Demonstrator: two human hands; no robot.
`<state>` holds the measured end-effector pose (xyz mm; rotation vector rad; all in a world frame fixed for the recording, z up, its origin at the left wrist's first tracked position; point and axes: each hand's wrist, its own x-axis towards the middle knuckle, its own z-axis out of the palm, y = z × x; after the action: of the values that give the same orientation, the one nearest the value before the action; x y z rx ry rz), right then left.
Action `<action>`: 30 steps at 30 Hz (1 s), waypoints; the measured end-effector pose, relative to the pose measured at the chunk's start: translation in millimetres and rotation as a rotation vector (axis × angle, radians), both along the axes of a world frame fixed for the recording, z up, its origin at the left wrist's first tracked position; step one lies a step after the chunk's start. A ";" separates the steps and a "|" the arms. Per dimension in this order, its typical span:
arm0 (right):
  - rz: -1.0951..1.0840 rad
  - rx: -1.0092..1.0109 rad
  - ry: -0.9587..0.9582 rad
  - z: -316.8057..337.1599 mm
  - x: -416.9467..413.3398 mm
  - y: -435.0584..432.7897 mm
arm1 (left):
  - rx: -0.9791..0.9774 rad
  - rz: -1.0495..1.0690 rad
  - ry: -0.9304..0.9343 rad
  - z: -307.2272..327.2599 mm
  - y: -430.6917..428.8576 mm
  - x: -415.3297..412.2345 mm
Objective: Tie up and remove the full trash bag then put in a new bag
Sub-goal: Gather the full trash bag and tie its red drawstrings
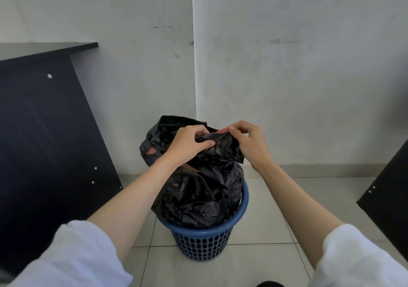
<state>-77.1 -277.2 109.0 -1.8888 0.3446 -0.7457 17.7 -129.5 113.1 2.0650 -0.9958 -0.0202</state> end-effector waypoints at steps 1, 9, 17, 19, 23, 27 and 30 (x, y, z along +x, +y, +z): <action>-0.025 0.077 -0.010 -2.1 3.6 2.9 | 0.038 0.003 -0.020 0.0 4.5 3.8; -0.200 0.080 0.031 -4.6 18.6 1.6 | 0.112 0.019 -0.105 -0.1 15.0 14.1; 0.049 0.048 -0.055 20.5 0.1 -16.0 | 0.126 -0.076 -0.017 9.0 -37.4 -8.5; -0.001 -0.031 -0.074 21.0 -4.3 -23.0 | 0.149 -0.009 -0.127 0.9 -46.4 -11.8; -0.099 0.214 -0.101 19.0 -11.3 -37.5 | 0.234 0.004 -0.175 -13.7 -49.3 -7.5; -0.066 0.701 -0.176 3.1 -10.1 -47.4 | 0.414 -0.065 -0.141 -19.3 -38.6 6.5; 0.049 0.986 -0.252 -9.2 -3.5 -44.5 | 0.491 -0.227 -0.029 -12.0 -32.5 13.0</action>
<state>-80.6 -321.7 99.7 -0.8631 0.4032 -0.6034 30.7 -162.0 101.1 2.3774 -1.3407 -0.3889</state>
